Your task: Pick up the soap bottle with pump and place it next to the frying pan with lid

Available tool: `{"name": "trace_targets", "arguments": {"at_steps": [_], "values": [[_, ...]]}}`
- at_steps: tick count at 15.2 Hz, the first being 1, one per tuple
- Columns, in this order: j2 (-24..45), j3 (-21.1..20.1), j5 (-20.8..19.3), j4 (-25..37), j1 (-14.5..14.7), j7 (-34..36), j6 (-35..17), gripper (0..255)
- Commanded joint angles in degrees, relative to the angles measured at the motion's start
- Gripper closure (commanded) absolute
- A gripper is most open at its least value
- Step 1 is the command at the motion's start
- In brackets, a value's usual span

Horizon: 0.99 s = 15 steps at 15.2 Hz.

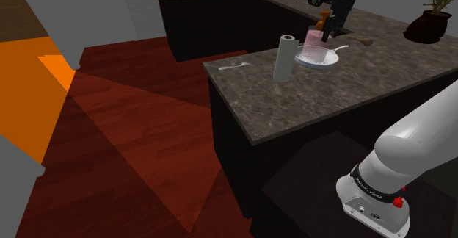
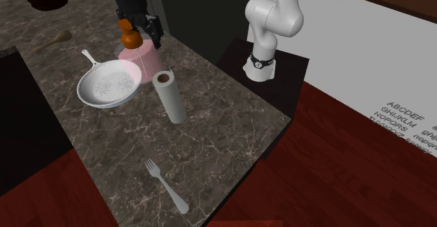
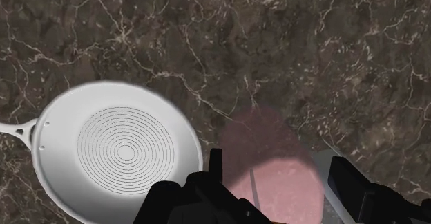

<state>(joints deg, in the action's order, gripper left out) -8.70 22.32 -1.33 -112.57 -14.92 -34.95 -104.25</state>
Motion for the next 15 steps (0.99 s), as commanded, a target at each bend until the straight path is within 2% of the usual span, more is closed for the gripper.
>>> {"name": "trace_targets", "arguments": {"at_steps": [1,15], "values": [[0.2,0.1,0.1,-1.4,0.0,-0.1,-1.6,255],[2.5,0.6,0.9,-9.8,-0.2,-1.0,-12.2,255]]}}
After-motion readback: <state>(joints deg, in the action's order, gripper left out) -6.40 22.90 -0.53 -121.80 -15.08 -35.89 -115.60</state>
